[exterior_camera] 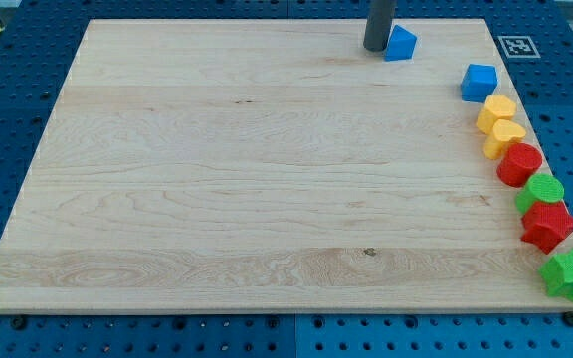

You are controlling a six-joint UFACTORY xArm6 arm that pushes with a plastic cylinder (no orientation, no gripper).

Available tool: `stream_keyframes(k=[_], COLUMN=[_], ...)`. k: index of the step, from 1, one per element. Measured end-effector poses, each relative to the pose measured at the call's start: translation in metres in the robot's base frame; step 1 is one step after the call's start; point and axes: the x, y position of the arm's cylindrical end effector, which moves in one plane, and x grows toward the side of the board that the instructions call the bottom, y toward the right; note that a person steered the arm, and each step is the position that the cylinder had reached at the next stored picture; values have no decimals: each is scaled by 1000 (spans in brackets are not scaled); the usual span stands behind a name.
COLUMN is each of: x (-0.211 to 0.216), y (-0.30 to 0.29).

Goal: Move the blue triangle above to the blue cube

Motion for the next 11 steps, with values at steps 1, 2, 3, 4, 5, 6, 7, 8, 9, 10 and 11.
stream_keyframes(k=[1,2,3,4,5,6,7,8,9,10,11], x=[2,15,25,23,20,18,18,17,17,7,-10], y=[7,31,62,68,68,74,84,85,98,93,93])
